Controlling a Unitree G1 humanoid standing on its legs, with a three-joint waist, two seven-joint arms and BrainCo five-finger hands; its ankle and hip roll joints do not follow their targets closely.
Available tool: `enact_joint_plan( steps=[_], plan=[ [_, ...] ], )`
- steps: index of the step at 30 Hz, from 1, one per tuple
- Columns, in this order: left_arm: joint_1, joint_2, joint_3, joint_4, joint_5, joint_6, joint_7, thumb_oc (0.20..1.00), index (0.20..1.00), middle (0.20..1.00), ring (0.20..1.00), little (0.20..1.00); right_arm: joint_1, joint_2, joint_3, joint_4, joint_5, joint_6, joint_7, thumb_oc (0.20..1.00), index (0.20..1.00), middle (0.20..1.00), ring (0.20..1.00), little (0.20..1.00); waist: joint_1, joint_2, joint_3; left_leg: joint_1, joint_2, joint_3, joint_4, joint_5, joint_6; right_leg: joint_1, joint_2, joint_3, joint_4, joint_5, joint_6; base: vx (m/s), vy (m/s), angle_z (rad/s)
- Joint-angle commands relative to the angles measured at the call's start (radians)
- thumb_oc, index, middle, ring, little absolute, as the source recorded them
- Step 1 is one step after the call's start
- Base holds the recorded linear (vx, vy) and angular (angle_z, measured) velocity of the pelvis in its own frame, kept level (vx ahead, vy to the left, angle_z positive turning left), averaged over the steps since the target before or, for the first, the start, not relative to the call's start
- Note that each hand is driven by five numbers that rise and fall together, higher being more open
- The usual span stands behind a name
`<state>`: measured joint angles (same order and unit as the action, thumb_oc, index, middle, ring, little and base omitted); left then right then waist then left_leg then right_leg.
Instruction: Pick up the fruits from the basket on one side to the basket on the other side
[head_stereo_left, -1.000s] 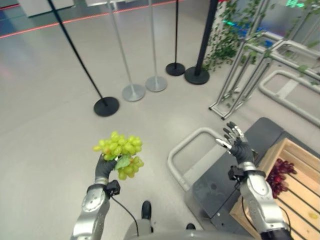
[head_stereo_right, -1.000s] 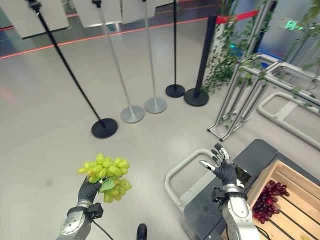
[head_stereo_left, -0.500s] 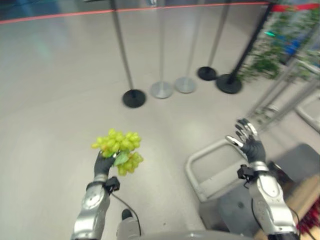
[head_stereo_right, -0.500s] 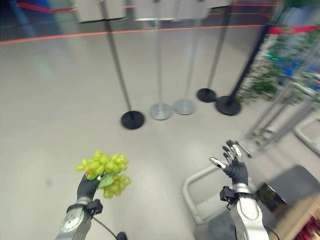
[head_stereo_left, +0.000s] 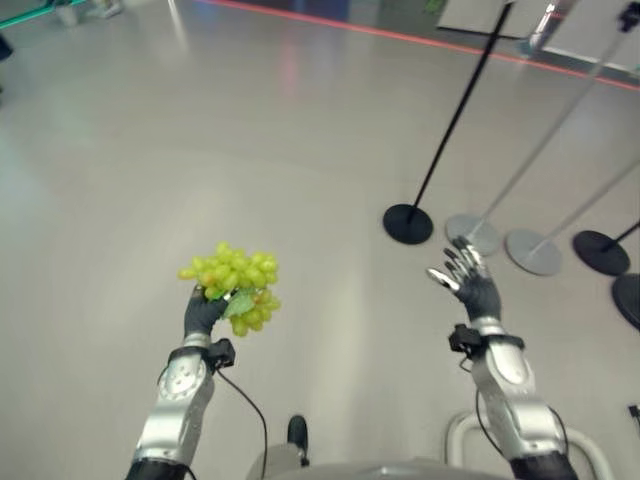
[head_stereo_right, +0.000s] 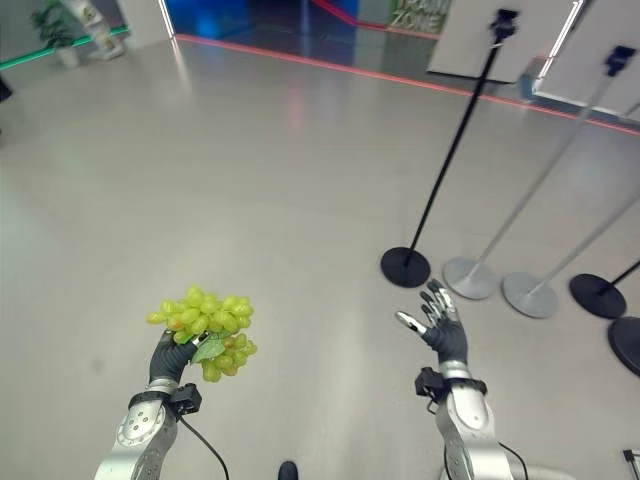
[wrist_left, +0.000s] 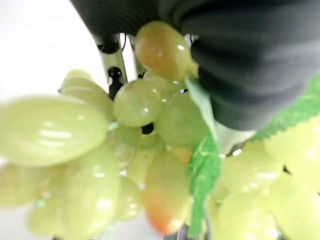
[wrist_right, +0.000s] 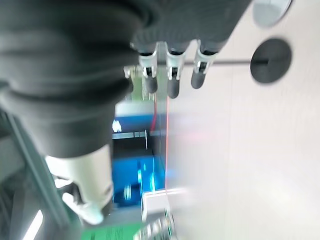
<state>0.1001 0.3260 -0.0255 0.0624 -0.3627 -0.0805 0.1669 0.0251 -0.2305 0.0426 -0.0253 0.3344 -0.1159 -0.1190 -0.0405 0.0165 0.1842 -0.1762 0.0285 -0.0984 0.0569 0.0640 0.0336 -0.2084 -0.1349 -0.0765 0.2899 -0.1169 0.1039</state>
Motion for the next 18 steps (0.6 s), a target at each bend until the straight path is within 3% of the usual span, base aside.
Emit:
enact_joint_plan(
  steps=[1,2,3,5,9,13,14,15,16,17,18],
  plan=[
    [-0.08,0.033,0.012,-0.105,0.018,-0.083,-0.01,0.2,0.2,0.2,0.2,0.2,-0.054,-0.036,-0.048,-0.025,-0.009,-0.066,-0.009,1.0,1.0,1.0,1.0,1.0,-0.035,-0.012,0.008,0.126,-0.017,-0.097,-0.094,-0.071,-0.056,0.026,0.087,0.166,-0.059,-0.007,0.018,0.16,-0.1,1.98],
    [-0.089,0.032,0.002,-0.095,0.013,-0.083,-0.011,0.2,0.2,0.2,0.2,0.2,-0.047,-0.041,-0.044,-0.021,-0.001,-0.065,-0.002,1.0,1.0,1.0,1.0,1.0,-0.037,-0.017,0.009,0.12,-0.042,-0.138,-0.083,-0.072,-0.059,0.046,0.112,0.231,-0.069,-0.013,0.007,0.09,-0.112,1.74],
    [-0.085,0.019,0.001,-0.098,0.021,-0.084,-0.018,0.2,0.2,0.2,0.2,0.2,-0.045,-0.046,-0.045,-0.027,-0.001,-0.064,0.001,1.0,1.0,1.0,1.0,1.0,-0.028,-0.022,0.003,0.109,-0.057,-0.153,-0.076,-0.069,-0.066,0.07,0.11,0.233,-0.102,-0.009,0.008,0.03,-0.154,2.22],
    [-0.062,0.006,0.009,-0.109,0.021,-0.092,-0.024,0.2,0.2,0.2,0.2,0.2,-0.053,-0.057,-0.033,-0.034,-0.004,-0.055,0.017,1.0,1.0,1.0,1.0,1.0,-0.013,-0.016,-0.012,0.111,-0.057,-0.175,-0.083,-0.067,-0.075,0.097,0.103,0.205,-0.16,0.007,-0.003,0.0,-0.194,1.68],
    [-0.006,-0.019,0.035,-0.118,-0.028,-0.093,-0.043,0.2,0.2,0.2,0.2,0.2,-0.052,-0.065,-0.028,-0.03,-0.003,-0.053,0.036,1.0,1.0,1.0,1.0,1.0,0.017,-0.007,-0.037,0.108,-0.031,-0.191,-0.056,-0.078,-0.098,0.163,0.081,0.16,-0.284,0.051,-0.013,0.05,-0.29,0.02],
    [0.006,-0.038,0.043,-0.117,-0.05,-0.092,-0.047,0.2,0.2,0.2,0.2,0.2,-0.049,-0.074,-0.036,-0.033,-0.001,-0.061,0.029,1.0,1.0,1.0,1.0,1.0,0.039,0.008,-0.024,0.059,0.009,-0.236,-0.048,-0.038,-0.136,0.218,0.083,0.092,-0.366,0.054,-0.022,-0.12,-0.142,0.33],
    [0.001,-0.047,0.04,-0.103,-0.064,-0.091,-0.048,0.2,0.2,0.2,0.2,0.2,-0.05,-0.088,-0.057,-0.033,-0.017,-0.068,0.01,1.0,1.0,1.0,1.0,1.0,0.018,0.006,0.002,0.016,0.049,-0.1,0.001,-0.043,-0.134,0.223,0.052,0.034,-0.361,0.05,-0.013,-0.14,0.033,0.83],
    [0.0,-0.047,0.04,-0.103,-0.064,-0.091,-0.048,0.2,0.2,0.2,0.2,0.2,-0.051,-0.089,-0.058,-0.033,-0.017,-0.068,0.01,1.0,1.0,1.0,1.0,1.0,0.017,0.006,0.001,0.011,0.048,-0.101,0.001,-0.038,-0.134,0.219,0.051,0.033,-0.362,0.054,-0.012,-0.21,0.055,1.42],
    [0.004,-0.052,0.042,-0.089,-0.068,-0.094,-0.051,0.2,0.2,0.2,0.2,0.2,-0.052,-0.095,-0.066,-0.024,-0.03,-0.068,-0.003,1.0,1.0,1.0,1.0,1.0,0.006,0.01,0.003,0.007,0.112,0.04,-0.002,-0.026,-0.142,0.213,0.032,-0.017,-0.361,0.058,-0.001,-0.1,0.028,1.26],
    [0.005,-0.052,0.042,-0.09,-0.068,-0.094,-0.052,0.2,0.2,0.2,0.2,0.2,-0.052,-0.095,-0.066,-0.024,-0.03,-0.068,-0.003,1.0,1.0,1.0,1.0,1.0,0.007,0.01,0.002,0.008,0.113,0.041,-0.003,-0.027,-0.143,0.213,0.033,-0.016,-0.362,0.058,-0.001,-0.14,0.012,1.08],
    [0.018,-0.058,0.047,-0.084,-0.065,-0.095,-0.059,0.2,0.2,0.2,0.2,0.2,-0.045,-0.095,-0.066,-0.014,-0.032,-0.064,0.007,1.0,1.0,1.0,1.0,1.0,0.009,0.012,-0.009,0.027,0.131,0.086,0.012,-0.041,-0.15,0.219,0.023,-0.056,-0.365,0.062,0.001,-0.04,-0.016,0.45]
  ],
)
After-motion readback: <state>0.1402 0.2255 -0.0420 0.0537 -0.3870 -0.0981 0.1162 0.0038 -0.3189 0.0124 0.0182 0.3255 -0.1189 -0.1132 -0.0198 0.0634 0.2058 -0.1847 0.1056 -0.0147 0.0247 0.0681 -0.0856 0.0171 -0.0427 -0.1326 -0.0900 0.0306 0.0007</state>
